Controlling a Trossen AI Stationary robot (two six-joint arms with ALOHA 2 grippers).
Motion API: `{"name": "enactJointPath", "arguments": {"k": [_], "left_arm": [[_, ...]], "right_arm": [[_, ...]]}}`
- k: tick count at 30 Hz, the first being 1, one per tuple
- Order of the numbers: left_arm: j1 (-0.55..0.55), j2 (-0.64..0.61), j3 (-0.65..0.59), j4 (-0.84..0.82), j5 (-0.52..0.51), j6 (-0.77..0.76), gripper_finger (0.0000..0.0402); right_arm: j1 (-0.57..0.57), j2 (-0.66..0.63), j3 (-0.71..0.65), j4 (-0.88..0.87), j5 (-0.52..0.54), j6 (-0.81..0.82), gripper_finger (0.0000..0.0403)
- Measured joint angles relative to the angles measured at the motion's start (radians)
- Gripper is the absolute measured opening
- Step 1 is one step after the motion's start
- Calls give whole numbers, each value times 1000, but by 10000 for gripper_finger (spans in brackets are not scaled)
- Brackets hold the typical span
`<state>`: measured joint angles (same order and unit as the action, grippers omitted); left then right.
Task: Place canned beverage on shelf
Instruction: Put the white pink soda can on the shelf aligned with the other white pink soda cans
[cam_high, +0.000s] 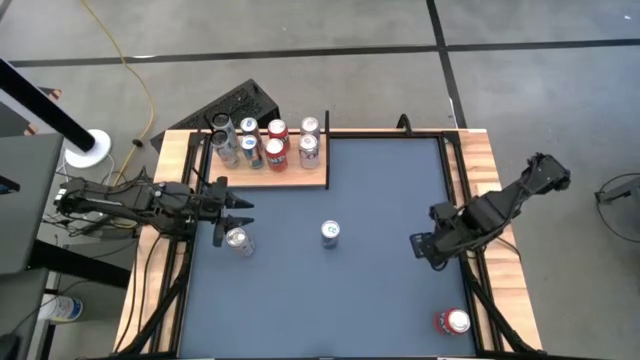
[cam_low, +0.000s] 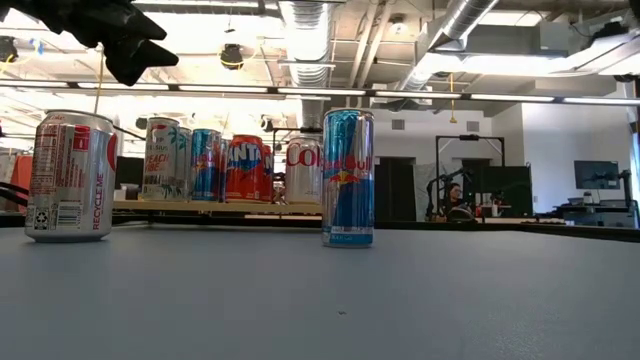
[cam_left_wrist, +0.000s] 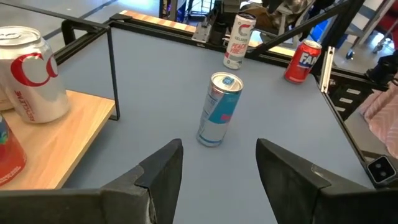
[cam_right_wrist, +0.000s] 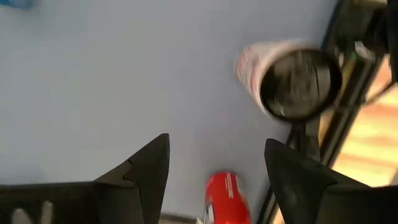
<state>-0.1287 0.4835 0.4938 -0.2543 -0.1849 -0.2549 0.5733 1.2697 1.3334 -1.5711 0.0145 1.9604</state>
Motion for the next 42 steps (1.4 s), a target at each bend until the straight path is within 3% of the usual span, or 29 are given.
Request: {"name": "enactJointPath", "arguments": {"k": [12,24,36,42], "left_arm": [[0,0,0,-3,56,35,191],[0,0,0,-3,128,64,191],[0,0,0,-28,148,78,191],[0,1,0,-37,148,78,191]], "right_arm": [[163,48,0,-1,0,293,249],[126,80,0,0,19,314,249],[-16,77,-8,0,15,161,249],[-47,77,-24,0,-11,-106,249]]}}
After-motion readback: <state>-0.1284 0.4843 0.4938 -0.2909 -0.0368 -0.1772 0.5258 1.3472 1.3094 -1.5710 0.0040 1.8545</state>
